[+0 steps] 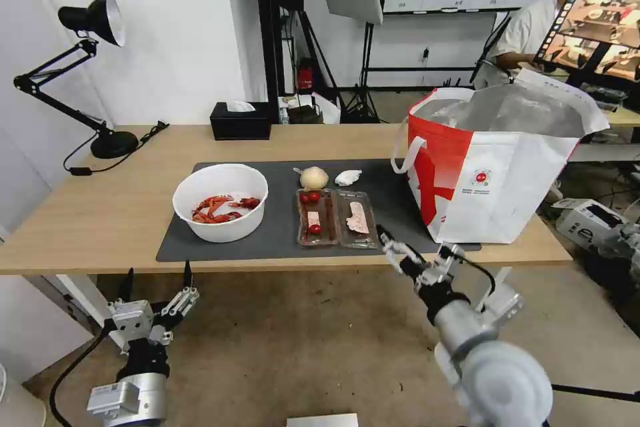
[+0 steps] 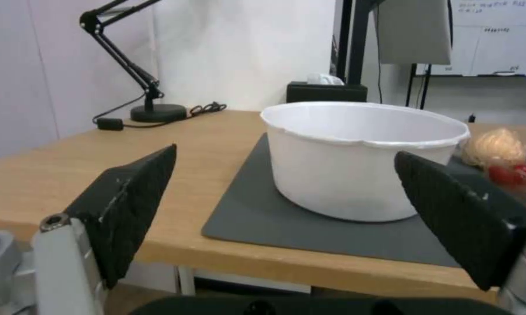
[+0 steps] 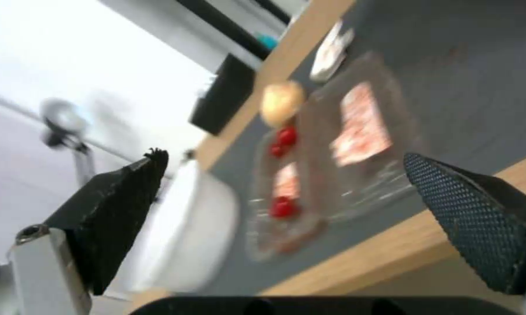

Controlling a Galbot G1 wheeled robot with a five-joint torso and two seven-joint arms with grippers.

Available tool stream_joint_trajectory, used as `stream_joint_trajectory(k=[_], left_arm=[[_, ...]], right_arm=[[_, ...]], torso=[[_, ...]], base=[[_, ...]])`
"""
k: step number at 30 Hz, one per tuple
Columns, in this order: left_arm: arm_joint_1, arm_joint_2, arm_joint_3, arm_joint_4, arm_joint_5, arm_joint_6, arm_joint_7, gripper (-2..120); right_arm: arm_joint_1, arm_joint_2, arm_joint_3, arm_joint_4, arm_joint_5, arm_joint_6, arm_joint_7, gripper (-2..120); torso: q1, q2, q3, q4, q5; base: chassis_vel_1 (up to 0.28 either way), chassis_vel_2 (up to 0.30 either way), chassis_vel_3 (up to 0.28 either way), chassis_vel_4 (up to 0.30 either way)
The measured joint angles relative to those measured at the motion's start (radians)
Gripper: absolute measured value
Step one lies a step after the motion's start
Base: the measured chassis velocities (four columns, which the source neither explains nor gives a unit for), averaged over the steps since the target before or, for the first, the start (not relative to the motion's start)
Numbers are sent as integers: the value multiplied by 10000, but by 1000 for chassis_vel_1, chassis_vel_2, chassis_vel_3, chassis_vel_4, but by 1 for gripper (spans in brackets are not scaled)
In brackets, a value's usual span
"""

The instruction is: Pick up the trash from the table and place it into the takeout bag.

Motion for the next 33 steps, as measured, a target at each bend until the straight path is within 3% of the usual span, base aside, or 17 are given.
stream_joint_trajectory(k=[1,4,10,18,33], left_arm=[[0,0,0,0,0,0,0,100],[49,-39,-4,51,4,34,-2,100],[102,-185,-75,-8,41,93,-19,100],[182,-379,-248,-145,20,144,-38,100],[389,-499,-356,-289,60,111,-38,100]], right_arm=[[0,0,0,0,0,0,0,100],[459,42,31,48,2078,13,1174,100],[722,47,-160,-177,3116,98,1904,100],[1039,63,-742,-594,2899,403,2409,100],[1500,374,-1305,-1527,2424,956,1857,100]], torso=[[0,0,0,0,0],[0,0,0,1,0],[0,0,0,0,0],[0,-1,0,0,0],[0,0,0,-1,0]], base=[[0,0,0,0],[0,0,0,0],[0,0,0,0],[0,0,0,0],[0,0,0,0]])
